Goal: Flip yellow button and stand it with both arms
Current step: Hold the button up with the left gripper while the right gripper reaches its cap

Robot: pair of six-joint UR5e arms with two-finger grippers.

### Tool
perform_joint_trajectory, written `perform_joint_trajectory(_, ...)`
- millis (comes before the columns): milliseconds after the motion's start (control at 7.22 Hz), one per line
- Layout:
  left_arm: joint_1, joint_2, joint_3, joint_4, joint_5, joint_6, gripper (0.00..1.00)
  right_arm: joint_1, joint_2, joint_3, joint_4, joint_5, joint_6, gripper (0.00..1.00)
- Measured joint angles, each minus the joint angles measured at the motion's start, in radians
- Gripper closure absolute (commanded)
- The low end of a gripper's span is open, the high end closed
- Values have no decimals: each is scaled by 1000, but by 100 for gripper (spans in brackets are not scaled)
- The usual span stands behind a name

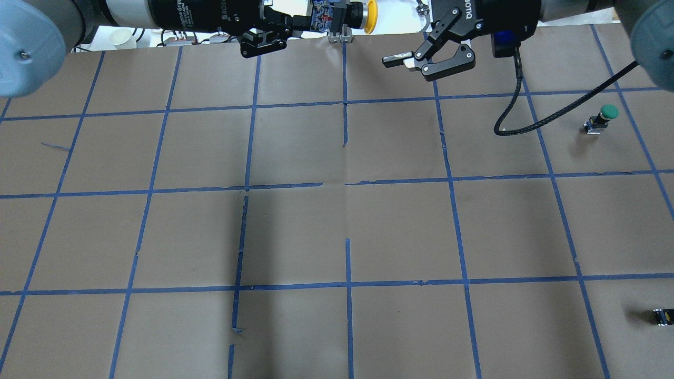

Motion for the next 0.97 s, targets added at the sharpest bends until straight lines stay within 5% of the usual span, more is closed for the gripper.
perform_joint_trajectory(692, 2, 1, -1, 18, 3, 1, 98, 21, 31, 1, -53, 59, 24, 5)
perform_joint_trajectory(969, 2, 1, -2, 18, 5, 1, 98, 36, 31, 0, -54, 58, 45, 17)
